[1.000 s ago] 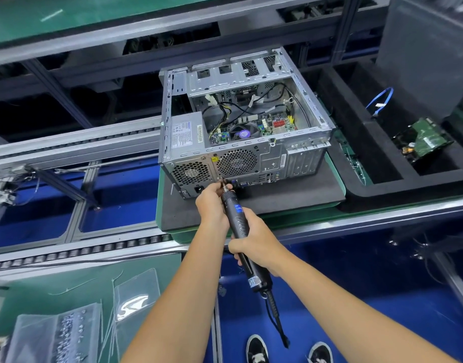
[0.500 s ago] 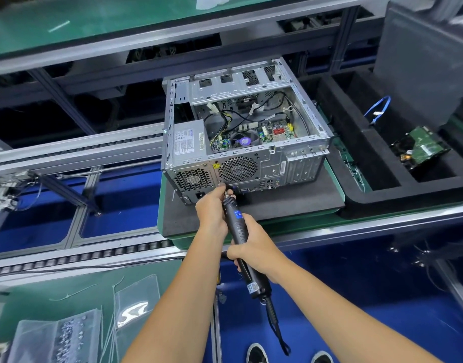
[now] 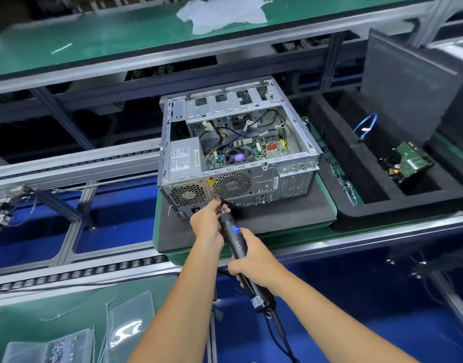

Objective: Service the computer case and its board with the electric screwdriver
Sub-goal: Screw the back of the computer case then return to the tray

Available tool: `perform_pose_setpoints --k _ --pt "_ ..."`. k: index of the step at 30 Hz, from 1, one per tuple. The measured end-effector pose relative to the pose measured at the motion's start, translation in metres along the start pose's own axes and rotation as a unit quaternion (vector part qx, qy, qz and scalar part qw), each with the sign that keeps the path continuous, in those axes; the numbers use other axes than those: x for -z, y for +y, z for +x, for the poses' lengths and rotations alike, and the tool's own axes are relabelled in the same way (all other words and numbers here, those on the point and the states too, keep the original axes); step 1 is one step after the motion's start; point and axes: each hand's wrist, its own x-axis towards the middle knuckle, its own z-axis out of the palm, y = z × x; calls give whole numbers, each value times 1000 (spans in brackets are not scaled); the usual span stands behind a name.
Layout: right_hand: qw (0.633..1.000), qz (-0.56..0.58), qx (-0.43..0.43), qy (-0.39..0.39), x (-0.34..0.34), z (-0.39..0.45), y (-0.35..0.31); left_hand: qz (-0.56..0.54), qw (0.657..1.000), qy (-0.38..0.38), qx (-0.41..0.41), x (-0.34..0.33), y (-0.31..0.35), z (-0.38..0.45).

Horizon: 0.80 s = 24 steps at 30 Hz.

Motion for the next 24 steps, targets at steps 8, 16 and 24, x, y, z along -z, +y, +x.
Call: perform_pose_setpoints --k 8,16,24 --pt "1000 -11 -12 -12 7 -4 7 37 999 10 -24 1 -4 4" --pt "1000 -22 -17 -14 12 -8 8 121 988 78 -56 3 -10 11" --pt "1000 -23 -12 -10 15 -11 8 133 989 22 -58 5 -14 14"
